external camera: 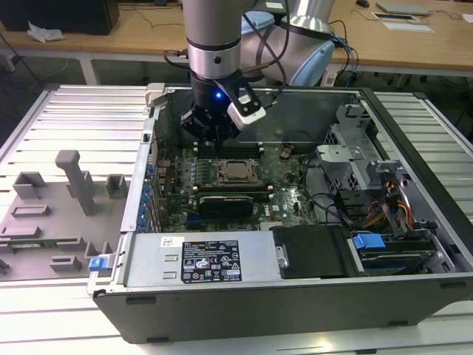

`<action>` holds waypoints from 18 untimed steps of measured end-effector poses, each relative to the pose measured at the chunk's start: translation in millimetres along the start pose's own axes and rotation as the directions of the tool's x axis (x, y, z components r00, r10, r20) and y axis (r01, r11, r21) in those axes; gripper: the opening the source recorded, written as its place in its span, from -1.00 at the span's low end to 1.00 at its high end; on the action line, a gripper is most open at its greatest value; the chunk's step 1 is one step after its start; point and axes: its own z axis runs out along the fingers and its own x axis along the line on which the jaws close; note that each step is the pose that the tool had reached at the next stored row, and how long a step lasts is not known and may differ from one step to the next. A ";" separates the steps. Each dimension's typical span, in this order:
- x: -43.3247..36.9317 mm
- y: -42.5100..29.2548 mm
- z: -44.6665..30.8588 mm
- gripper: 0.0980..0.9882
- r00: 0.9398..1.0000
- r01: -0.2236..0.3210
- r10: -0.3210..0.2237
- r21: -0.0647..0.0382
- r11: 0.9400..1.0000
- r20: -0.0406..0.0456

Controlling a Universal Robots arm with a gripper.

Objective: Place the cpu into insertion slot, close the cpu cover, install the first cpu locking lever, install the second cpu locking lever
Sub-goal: 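Install the first cpu locking lever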

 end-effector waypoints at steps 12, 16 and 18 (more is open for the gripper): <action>24.9 2.6 -1.4 -0.98 1.000 -0.004 0.005 -0.084 0.996 0.008; 30.1 3.1 -1.6 -0.98 1.000 -0.007 0.010 -0.153 0.988 0.015; 30.9 3.2 -1.7 -0.98 1.000 -0.008 0.012 -0.190 0.982 0.018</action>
